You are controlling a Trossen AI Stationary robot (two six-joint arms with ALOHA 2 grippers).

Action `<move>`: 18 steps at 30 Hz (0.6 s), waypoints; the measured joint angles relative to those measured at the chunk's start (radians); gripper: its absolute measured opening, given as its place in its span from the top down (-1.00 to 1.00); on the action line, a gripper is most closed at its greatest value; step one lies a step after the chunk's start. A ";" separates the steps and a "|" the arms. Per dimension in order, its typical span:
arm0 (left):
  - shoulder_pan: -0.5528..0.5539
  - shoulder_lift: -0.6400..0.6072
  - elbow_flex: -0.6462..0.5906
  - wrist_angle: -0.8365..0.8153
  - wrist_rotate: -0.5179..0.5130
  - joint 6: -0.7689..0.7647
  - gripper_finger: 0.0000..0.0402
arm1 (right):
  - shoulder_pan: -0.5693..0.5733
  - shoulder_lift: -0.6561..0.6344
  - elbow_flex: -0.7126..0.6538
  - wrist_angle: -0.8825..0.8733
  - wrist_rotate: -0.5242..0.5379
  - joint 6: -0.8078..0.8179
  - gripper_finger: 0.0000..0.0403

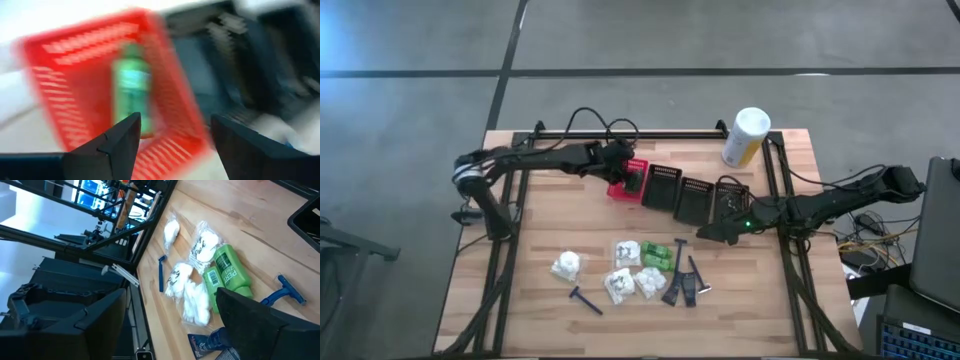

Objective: Pick & Place Travel size toiletries
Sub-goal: Put the shampoo into the red bin

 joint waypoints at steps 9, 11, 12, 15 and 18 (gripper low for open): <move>-0.218 -0.112 -0.007 -0.375 -0.052 0.032 -0.19 | 0.000 0.000 0.000 -0.028 -0.003 0.016 -0.65; -0.264 -0.113 -0.008 -0.427 -0.054 0.012 -0.19 | 0.000 0.000 0.000 -0.030 -0.008 0.016 -0.66; -0.289 -0.112 -0.010 -0.434 -0.057 0.027 -0.19 | 0.000 0.001 0.000 -0.029 -0.010 0.013 -0.66; -0.378 -0.112 -0.023 -0.421 -0.057 0.123 -0.19 | 0.000 0.002 0.000 -0.030 -0.013 -0.004 -0.62; -0.457 -0.112 -0.043 -0.421 -0.053 0.160 -0.19 | 0.000 0.002 0.000 -0.034 -0.014 -0.002 -0.58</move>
